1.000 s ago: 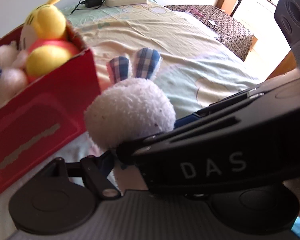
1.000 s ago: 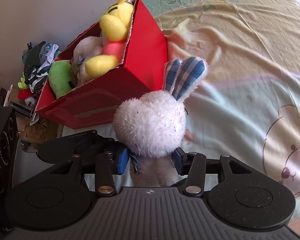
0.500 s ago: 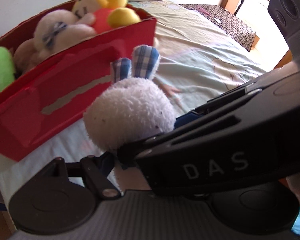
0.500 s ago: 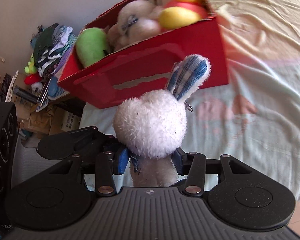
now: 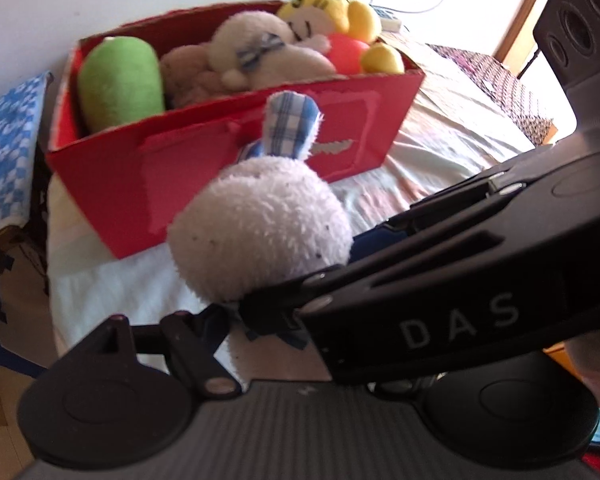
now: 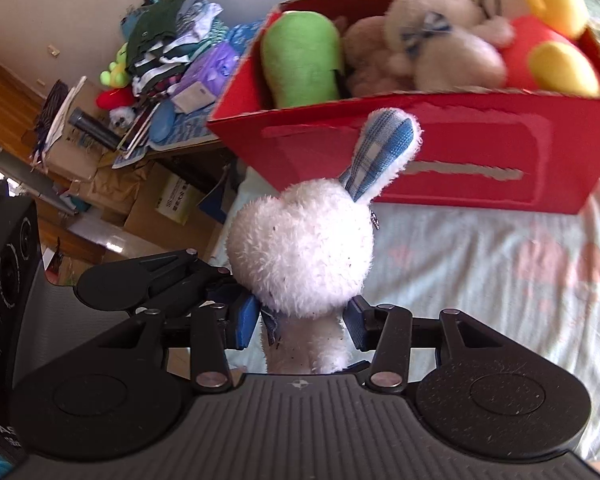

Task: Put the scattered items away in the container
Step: 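Lift the pink bunny plush off the bed with the right gripper, then carry the pink bunny plush with the right gripper over the red box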

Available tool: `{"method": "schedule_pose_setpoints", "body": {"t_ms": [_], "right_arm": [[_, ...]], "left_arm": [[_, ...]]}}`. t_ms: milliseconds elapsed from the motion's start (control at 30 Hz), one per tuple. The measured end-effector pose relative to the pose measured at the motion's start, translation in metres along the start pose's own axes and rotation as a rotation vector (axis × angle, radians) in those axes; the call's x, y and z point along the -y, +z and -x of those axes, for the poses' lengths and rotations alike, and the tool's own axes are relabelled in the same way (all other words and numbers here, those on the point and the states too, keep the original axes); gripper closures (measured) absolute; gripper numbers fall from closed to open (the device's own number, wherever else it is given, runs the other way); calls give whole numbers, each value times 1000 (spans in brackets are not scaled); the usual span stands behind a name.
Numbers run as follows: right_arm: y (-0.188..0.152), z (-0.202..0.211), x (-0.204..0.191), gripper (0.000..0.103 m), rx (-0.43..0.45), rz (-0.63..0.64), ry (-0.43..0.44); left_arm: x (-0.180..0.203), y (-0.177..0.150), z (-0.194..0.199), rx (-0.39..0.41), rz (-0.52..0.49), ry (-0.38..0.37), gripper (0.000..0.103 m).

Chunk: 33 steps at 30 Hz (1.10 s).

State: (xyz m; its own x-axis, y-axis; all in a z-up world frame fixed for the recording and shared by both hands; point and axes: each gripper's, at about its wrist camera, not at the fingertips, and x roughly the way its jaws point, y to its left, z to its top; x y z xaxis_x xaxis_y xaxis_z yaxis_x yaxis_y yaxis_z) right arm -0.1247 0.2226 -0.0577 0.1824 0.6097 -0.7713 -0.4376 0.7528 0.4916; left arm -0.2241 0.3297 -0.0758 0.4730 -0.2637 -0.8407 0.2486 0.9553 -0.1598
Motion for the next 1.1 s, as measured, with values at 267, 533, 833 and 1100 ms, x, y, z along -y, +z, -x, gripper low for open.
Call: {"method": "schedule_pose_setpoints", "body": {"t_ms": [267, 533, 833, 1100], "right_arm": [[11, 12, -33, 54, 31, 77, 57], [28, 41, -56, 54, 165, 135, 65], [69, 46, -35, 54, 266, 138, 14], [105, 35, -4, 55, 288, 109, 8]], "left_arm": [[-15, 2, 45, 89, -9, 28, 29], [-25, 32, 78, 222, -14, 12, 29], [-31, 86, 55, 279, -7, 11, 29], [-40, 124, 21, 276, 44, 24, 29]]}}
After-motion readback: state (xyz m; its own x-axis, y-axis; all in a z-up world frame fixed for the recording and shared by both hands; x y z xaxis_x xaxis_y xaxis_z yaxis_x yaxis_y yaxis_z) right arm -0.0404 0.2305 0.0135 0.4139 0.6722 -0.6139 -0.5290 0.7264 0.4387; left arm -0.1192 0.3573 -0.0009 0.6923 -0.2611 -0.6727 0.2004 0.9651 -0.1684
